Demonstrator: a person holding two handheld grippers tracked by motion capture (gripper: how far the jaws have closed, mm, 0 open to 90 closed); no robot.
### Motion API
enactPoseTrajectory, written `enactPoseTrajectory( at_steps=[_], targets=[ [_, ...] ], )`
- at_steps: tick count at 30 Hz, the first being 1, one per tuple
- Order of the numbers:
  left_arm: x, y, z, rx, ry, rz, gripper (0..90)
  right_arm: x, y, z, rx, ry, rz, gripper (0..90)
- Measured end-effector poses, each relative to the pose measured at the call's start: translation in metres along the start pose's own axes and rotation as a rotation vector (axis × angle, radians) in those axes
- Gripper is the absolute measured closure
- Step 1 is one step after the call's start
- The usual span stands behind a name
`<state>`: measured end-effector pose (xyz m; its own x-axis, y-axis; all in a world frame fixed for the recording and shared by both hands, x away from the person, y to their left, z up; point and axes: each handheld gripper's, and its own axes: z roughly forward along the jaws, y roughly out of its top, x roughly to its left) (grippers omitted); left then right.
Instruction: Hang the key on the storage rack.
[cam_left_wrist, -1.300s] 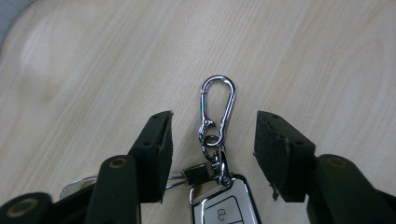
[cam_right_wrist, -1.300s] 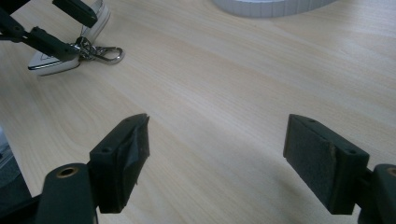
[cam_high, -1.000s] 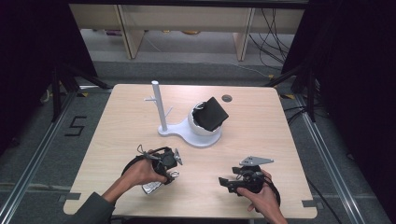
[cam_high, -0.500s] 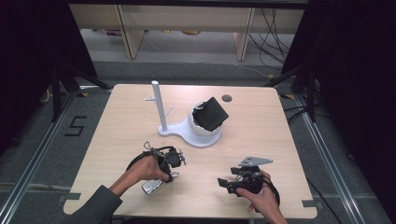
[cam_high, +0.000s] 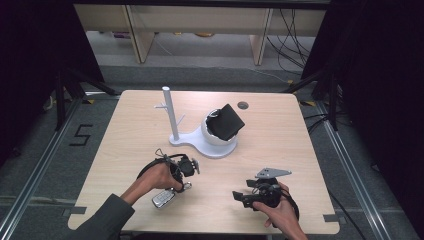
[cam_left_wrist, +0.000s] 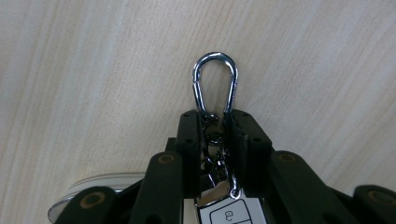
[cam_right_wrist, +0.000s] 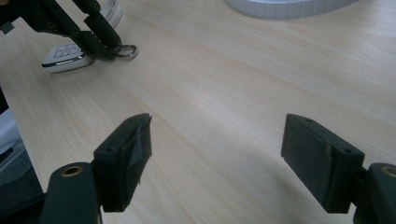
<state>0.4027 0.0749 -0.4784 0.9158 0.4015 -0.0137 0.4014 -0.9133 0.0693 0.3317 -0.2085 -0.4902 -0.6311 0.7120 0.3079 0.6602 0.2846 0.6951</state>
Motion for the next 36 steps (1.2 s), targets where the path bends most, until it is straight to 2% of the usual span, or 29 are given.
enactPoseTrajectory(
  at_steps=[2, 3, 4, 6, 7, 9, 14, 15, 16, 17, 19, 22, 23, 25, 26, 28, 32, 33, 34, 36],
  targets=[
    [0.000, 0.000, 0.000, 0.002, 0.002, -0.001, 73.7, -0.001, 0.000, 0.000, 0.001, -0.004, -0.020, 25.2],
    [0.000, 0.001, 0.000, 0.004, 0.001, -0.001, 73.9, 0.000, 0.000, 0.000, 0.003, -0.007, -0.004, 25.3],
    [0.000, 0.001, 0.000, 0.005, 0.001, 0.002, 74.0, -0.001, 0.000, 0.000, -0.005, -0.002, -0.013, 25.3],
    [0.000, 0.001, 0.000, 0.009, -0.001, 0.004, 74.3, 0.000, 0.000, 0.000, 0.003, -0.002, 0.002, 25.5],
    [0.000, 0.001, 0.000, 0.005, 0.000, 0.012, 74.4, -0.001, 0.000, 0.000, 0.003, -0.009, -0.013, 25.5],
    [0.001, 0.001, 0.000, 0.003, 0.008, 0.034, 74.5, -0.001, -0.001, 0.001, -0.002, 0.003, -0.008, 25.6],
    [0.000, -0.002, 0.000, -0.008, 0.006, 0.055, 74.7, -0.002, -0.001, 0.001, -0.003, 0.004, -0.008, 25.9],
    [0.000, -0.003, 0.000, -0.011, 0.005, 0.050, 74.7, -0.004, 0.000, 0.001, -0.008, -0.005, -0.021, 25.9],
    [-0.002, -0.004, -0.001, -0.010, -0.001, 0.037, 74.7, -0.001, -0.001, 0.001, 0.001, 0.002, 0.013, 25.9],
    [-0.001, -0.004, -0.001, -0.012, 0.013, 0.059, 74.8, -0.002, -0.001, 0.001, -0.002, -0.002, -0.002, 26.0],
    [-0.002, -0.005, -0.001, -0.018, 0.027, 0.059, 74.8, -0.003, -0.001, 0.001, -0.002, 0.000, -0.005, 26.1],
    [-0.003, -0.006, -0.001, -0.023, 0.016, 0.054, 74.8, -0.003, 0.000, 0.001, -0.005, 0.003, -0.001, 26.1],
    [-0.002, -0.006, -0.001, -0.026, 0.017, 0.066, 74.9, -0.004, 0.000, 0.001, -0.010, 0.000, -0.026, 26.1],
    [-0.002, -0.008, -0.002, -0.030, 0.017, 0.054, 74.9, -0.004, 0.000, 0.001, -0.011, -0.001, -0.023, 26.1],
    [-0.001, -0.009, -0.002, -0.038, 0.021, 0.058, 74.9, -0.003, 0.000, 0.001, -0.006, -0.005, -0.001, 26.1],
    [0.000, -0.011, -0.005, -0.045, 0.010, 0.050, 74.9, -0.003, -0.001, 0.001, -0.003, -0.004, -0.001, 26.2],
    [0.004, -0.014, -0.014, -0.062, 0.024, 0.031, 74.9, -0.005, 0.000, 0.001, -0.009, -0.009, -0.024, 26.1],
    [0.003, -0.016, -0.017, -0.056, 0.011, 0.021, 74.9, -0.005, -0.001, 0.001, -0.008, -0.013, -0.025, 26.1],
    [0.005, -0.016, -0.019, -0.073, 0.027, 0.026, 74.9, -0.004, -0.001, 0.001, -0.001, -0.002, -0.002, 26.1],
    [0.005, -0.018, -0.022, -0.078, 0.019, 0.021, 74.9, -0.004, -0.001, 0.001, -0.001, 0.004, 0.003, 26.2]
  ],
)
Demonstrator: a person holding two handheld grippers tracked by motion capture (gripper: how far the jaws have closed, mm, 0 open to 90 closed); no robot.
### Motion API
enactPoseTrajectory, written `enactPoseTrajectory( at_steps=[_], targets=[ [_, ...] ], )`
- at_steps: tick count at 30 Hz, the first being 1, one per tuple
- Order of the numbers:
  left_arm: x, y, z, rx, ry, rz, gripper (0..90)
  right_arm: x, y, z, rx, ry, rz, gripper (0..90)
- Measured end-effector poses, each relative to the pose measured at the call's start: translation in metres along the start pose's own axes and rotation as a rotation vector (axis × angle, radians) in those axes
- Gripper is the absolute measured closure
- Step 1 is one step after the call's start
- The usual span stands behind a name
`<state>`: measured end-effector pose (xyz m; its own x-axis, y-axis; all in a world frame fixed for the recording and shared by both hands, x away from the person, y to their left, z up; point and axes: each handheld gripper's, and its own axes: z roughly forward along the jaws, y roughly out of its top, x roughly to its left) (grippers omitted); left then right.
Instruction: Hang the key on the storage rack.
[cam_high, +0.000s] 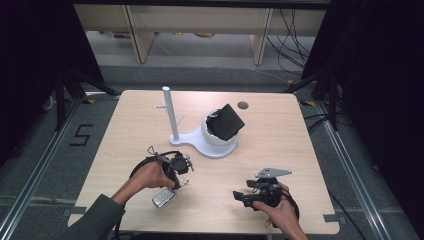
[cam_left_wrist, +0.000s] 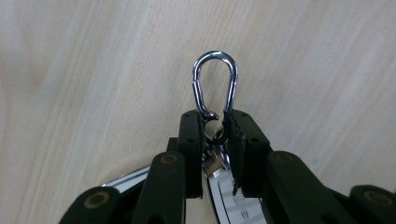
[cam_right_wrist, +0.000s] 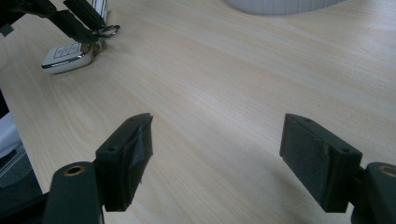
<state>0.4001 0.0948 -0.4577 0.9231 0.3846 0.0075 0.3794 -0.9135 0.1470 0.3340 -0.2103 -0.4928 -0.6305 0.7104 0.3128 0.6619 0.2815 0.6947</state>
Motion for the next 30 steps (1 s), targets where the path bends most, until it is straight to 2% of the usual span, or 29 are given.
enactPoseTrajectory(
  at_steps=[1, 2, 4, 5, 6, 11, 17, 18, 19, 25, 28, 29, 30],
  targets=[
    [0.001, -0.001, -0.002, -0.009, 0.010, 0.000, 74.9, -0.002, 0.000, 0.000, -0.004, -0.011, -0.027, 26.1],
    [0.001, -0.001, -0.003, -0.003, 0.002, 0.003, 74.8, 0.000, 0.000, 0.000, 0.000, 0.003, -0.001, 26.2],
    [0.003, -0.002, -0.006, -0.020, 0.014, -0.003, 74.9, 0.000, 0.000, 0.000, 0.001, 0.005, 0.000, 26.2],
    [0.004, -0.003, -0.008, -0.019, 0.012, -0.008, 74.9, -0.002, 0.000, 0.000, -0.004, -0.008, -0.026, 26.2],
    [0.005, -0.004, -0.011, -0.026, 0.021, -0.012, 74.9, -0.001, 0.000, 0.000, 0.001, 0.006, 0.001, 26.2],
    [0.010, -0.009, -0.025, -0.057, 0.032, -0.036, 74.9, -0.001, 0.000, 0.000, 0.005, 0.001, 0.006, 26.2],
    [0.020, -0.016, -0.050, -0.082, 0.070, -0.064, 74.9, -0.001, -0.001, 0.000, 0.011, 0.000, 0.015, 26.2],
    [0.021, -0.017, -0.055, -0.075, 0.064, -0.063, 74.9, -0.001, -0.001, 0.000, 0.011, -0.001, 0.018, 26.2],
    [0.023, -0.018, -0.060, -0.080, 0.080, -0.070, 74.9, -0.001, -0.001, 0.000, 0.010, 0.001, 0.016, 26.2],
    [0.034, -0.024, -0.084, -0.099, 0.112, -0.112, 74.9, -0.001, -0.001, 0.001, 0.005, 0.007, 0.011, 26.2],
    [0.041, -0.027, -0.095, -0.103, 0.117, -0.132, 74.9, -0.002, -0.001, 0.001, 0.007, 0.005, 0.013, 26.2],
    [0.043, -0.028, -0.099, -0.093, 0.117, -0.130, 74.9, -0.001, -0.001, 0.001, 0.012, 0.006, 0.028, 26.2],
    [0.045, -0.029, -0.102, -0.097, 0.121, -0.143, 74.9, -0.002, -0.001, 0.001, 0.008, 0.005, 0.010, 26.2]
  ],
)
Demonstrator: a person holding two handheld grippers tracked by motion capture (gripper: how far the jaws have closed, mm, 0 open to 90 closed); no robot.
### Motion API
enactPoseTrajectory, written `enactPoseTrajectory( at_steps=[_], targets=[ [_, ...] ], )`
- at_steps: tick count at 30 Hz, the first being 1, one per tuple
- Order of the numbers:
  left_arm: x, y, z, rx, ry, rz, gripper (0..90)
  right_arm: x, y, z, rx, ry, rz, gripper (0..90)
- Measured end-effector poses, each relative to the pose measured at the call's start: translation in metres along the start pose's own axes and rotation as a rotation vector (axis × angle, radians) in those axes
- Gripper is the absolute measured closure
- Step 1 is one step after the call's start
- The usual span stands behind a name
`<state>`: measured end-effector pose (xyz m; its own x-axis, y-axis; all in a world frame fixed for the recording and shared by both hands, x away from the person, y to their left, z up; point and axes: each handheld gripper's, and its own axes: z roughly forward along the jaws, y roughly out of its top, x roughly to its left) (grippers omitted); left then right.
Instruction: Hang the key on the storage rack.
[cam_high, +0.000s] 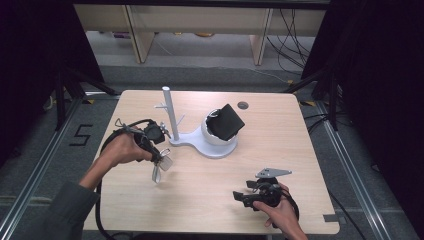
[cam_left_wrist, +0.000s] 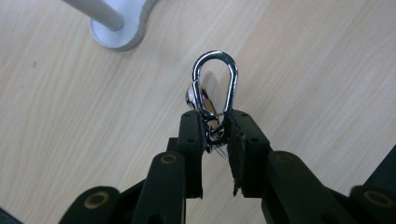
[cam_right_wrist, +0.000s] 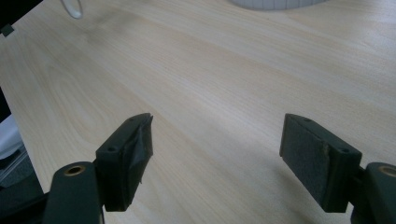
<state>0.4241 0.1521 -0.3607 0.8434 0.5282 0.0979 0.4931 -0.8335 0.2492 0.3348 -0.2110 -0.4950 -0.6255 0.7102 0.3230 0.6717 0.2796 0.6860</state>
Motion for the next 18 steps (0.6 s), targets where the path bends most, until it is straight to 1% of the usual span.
enactPoseTrajectory(
  at_steps=[1, 2, 3, 4, 5, 8, 9, 10, 11, 12, 13, 14, 15, 16, 17, 18],
  targets=[
    [0.004, 0.000, -0.004, -0.002, 0.008, -0.009, 74.9, 0.000, 0.000, 0.000, 0.003, -0.006, -0.003, 26.2],
    [0.006, 0.000, -0.007, 0.001, 0.011, -0.013, 74.9, 0.000, 0.000, 0.000, 0.006, -0.002, 0.006, 26.3],
    [0.010, 0.000, -0.011, 0.000, 0.022, -0.021, 74.9, 0.000, 0.000, 0.001, 0.007, 0.000, 0.008, 26.2],
    [0.013, -0.001, -0.015, -0.003, 0.020, -0.028, 74.9, 0.000, 0.000, 0.000, 0.007, 0.001, 0.007, 26.2],
    [0.015, -0.001, -0.019, -0.006, 0.032, -0.039, 74.9, 0.000, 0.000, 0.001, 0.004, -0.005, 0.006, 26.3],
    [0.024, -0.001, -0.028, -0.002, 0.045, -0.053, 74.9, 0.000, 0.000, 0.001, 0.008, -0.001, 0.012, 26.2],
    [0.027, -0.001, -0.031, 0.001, 0.045, -0.061, 74.9, 0.000, 0.000, 0.000, 0.005, -0.005, 0.002, 26.2],
    [0.029, -0.001, -0.034, -0.004, 0.055, -0.067, 74.9, 0.000, 0.000, 0.000, 0.003, -0.001, 0.002, 26.2],
    [0.031, -0.001, -0.036, -0.028, 0.058, -0.095, 74.9, 0.000, 0.000, 0.000, 0.004, -0.002, 0.002, 26.2],
    [0.034, -0.001, -0.039, -0.022, 0.059, -0.090, 74.9, -0.001, 0.000, 0.000, 0.003, -0.002, 0.000, 26.2],
    [0.036, 0.000, -0.042, -0.029, 0.067, -0.100, 74.9, -0.001, 0.000, 0.000, 0.003, -0.003, -0.001, 26.2],
    [0.038, 0.000, -0.044, -0.026, 0.067, -0.101, 74.9, 0.000, 0.000, 0.000, 0.004, -0.006, -0.001, 26.2],
    [0.041, 0.001, -0.047, -0.026, 0.069, -0.111, 74.9, 0.000, 0.000, 0.000, 0.003, -0.004, -0.001, 26.2],
    [0.043, 0.002, -0.049, -0.028, 0.076, -0.113, 74.9, 0.000, 0.000, 0.000, 0.001, 0.001, 0.001, 26.2],
    [0.045, 0.003, -0.053, -0.033, 0.077, -0.128, 74.9, 0.000, 0.000, 0.000, 0.002, -0.001, 0.000, 26.2],
    [0.047, 0.004, -0.055, -0.037, 0.083, -0.134, 74.9, 0.000, 0.000, 0.000, 0.005, -0.005, 0.000, 26.2]
  ],
)
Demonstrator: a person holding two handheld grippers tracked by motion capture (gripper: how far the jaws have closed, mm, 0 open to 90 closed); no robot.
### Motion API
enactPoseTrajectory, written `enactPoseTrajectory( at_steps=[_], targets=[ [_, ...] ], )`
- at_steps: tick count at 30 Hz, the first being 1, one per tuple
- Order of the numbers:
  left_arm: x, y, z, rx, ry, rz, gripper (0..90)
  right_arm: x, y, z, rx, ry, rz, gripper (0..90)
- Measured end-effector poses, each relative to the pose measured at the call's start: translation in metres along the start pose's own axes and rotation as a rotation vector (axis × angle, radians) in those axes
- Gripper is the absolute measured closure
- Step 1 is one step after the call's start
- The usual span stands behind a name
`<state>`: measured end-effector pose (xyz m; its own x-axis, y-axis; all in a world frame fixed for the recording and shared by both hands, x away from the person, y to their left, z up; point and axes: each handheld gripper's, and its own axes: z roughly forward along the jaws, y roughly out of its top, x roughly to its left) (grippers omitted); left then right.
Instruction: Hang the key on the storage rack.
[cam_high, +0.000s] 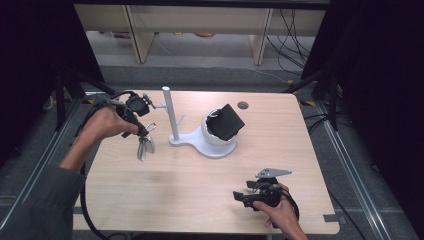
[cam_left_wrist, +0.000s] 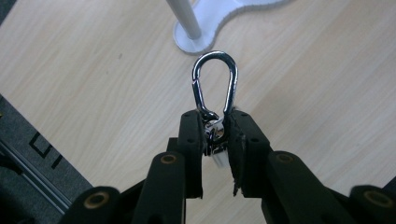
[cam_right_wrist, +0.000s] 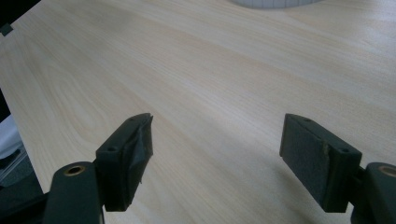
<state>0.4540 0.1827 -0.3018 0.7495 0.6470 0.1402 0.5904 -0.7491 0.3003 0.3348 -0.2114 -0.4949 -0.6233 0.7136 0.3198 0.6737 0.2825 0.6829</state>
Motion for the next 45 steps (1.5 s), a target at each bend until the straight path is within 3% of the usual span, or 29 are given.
enactPoseTrajectory(
  at_steps=[1, 2, 7, 10, 11, 17, 24, 27, 31, 36, 37, 45],
  targets=[
    [0.003, 0.002, -0.003, -0.001, 0.000, -0.005, 74.9, 0.001, 0.000, -0.001, 0.005, 0.000, 0.017, 26.2],
    [0.004, 0.003, -0.005, 0.000, 0.003, -0.009, 74.9, 0.000, 0.000, 0.000, -0.002, 0.002, -0.002, 26.2],
    [0.014, 0.009, -0.013, -0.019, 0.018, -0.044, 74.9, 0.000, 0.000, 0.000, -0.004, 0.004, 0.003, 26.2],
    [0.020, 0.012, -0.013, -0.025, 0.023, -0.054, 74.9, 0.001, 0.000, 0.000, 0.000, 0.007, 0.018, 26.3],
    [0.021, 0.013, -0.012, -0.031, 0.019, -0.071, 74.9, 0.000, 0.000, 0.000, -0.003, 0.008, 0.001, 26.2],
    [0.027, 0.017, -0.011, -0.038, 0.021, -0.092, 74.9, 0.000, 0.000, 0.000, 0.002, 0.005, 0.001, 26.2],
    [0.029, 0.024, -0.014, -0.048, 0.016, -0.098, 74.9, 0.000, 0.000, 0.001, 0.007, 0.000, 0.008, 26.2],
    [0.031, 0.026, -0.011, -0.048, 0.016, -0.102, 74.9, 0.001, 0.000, 0.002, 0.003, 0.022, 0.014, 26.2],
    [0.032, 0.031, -0.008, -0.051, 0.013, -0.110, 74.9, 0.001, 0.000, 0.001, 0.006, 0.003, 0.011, 26.2],
    [0.036, 0.035, -0.003, -0.050, 0.019, -0.098, 74.9, 0.002, -0.001, 0.002, -0.001, 0.020, 0.025, 26.2],
    [0.037, 0.035, -0.002, -0.055, 0.026, -0.094, 74.9, 0.001, 0.000, 0.001, 0.004, 0.002, 0.001, 26.2],
    [0.035, 0.038, 0.006, -0.054, 0.021, -0.102, 74.8, 0.001, 0.000, 0.002, 0.003, 0.020, 0.012, 26.2]
  ],
)
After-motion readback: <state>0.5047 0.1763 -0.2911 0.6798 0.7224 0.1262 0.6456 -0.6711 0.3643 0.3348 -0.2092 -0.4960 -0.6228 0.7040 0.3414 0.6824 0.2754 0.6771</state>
